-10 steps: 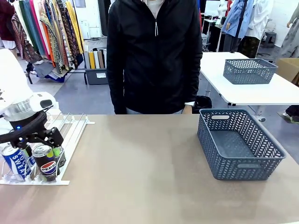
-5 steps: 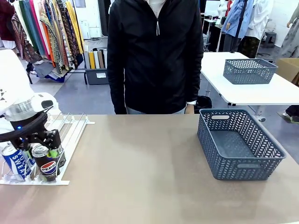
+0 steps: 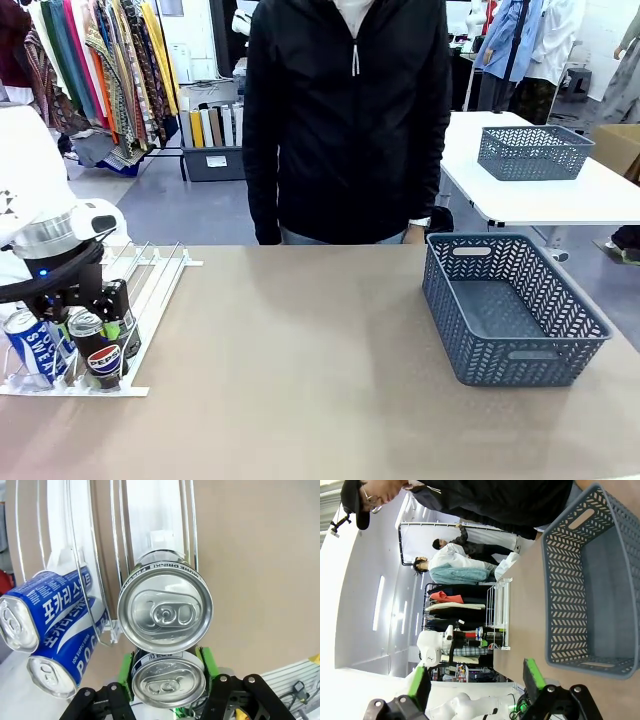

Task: Retrieve and store the cans from the dispenser.
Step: Pick up one can from the Automatic Can Dispenser and place it in the middle of the table.

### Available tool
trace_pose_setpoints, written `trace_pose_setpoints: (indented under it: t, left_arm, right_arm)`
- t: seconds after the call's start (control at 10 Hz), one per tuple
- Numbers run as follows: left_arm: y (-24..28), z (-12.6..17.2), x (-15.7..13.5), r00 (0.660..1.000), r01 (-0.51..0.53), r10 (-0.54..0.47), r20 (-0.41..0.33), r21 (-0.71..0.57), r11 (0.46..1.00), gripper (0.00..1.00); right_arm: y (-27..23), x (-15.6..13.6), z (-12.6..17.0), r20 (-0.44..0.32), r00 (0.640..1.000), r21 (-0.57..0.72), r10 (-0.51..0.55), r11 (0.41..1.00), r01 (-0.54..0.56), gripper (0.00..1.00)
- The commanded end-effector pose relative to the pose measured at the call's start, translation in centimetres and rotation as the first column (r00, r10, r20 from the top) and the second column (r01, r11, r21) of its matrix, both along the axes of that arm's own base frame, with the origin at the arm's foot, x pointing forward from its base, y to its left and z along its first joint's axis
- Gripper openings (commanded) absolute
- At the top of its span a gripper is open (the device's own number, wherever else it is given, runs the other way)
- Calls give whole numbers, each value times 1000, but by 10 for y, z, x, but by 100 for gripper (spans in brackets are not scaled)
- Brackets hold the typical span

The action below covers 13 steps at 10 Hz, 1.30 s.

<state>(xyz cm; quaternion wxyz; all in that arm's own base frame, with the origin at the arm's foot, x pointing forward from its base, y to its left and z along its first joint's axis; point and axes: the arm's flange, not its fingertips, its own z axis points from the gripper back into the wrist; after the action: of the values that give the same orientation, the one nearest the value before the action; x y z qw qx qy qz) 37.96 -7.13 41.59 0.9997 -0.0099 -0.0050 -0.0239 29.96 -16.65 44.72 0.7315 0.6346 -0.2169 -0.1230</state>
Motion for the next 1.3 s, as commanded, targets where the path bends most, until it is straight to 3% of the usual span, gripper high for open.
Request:
trace_pose_setpoints:
  t: [0.0,0.2,0.6,0.7,1.0,1.1,1.2]
  left_arm:
    - [-3,3,1,1000,-19,19,-3,13,1000,0]
    - [-2,37,-16,999,-15,16,48,-14,1000,0]
    - [9,156,-57,989,-54,52,138,12,998,0]
    - [10,180,-63,988,-24,25,155,-10,1000,0]
    - [17,202,-72,978,14,11,208,-114,993,0]
    - [9,201,-76,982,-11,17,186,-33,999,0]
    - [9,201,-76,982,-11,17,186,-33,999,0]
  right_arm:
    - [-1,0,4,11,1000,4,1,1000,-1,100]
    - [-1,0,4,11,1000,4,1,1000,-1,100]
    - [-1,0,4,11,1000,4,1,1000,-1,100]
    - [-1,0,4,11,1000,4,1,1000,-1,100]
    - [-1,0,4,11,1000,4,1,1000,-1,100]
    - [-1,0,4,11,1000,4,1,1000,-1,100]
    - [-1,0,4,11,1000,4,1,1000,-1,100]
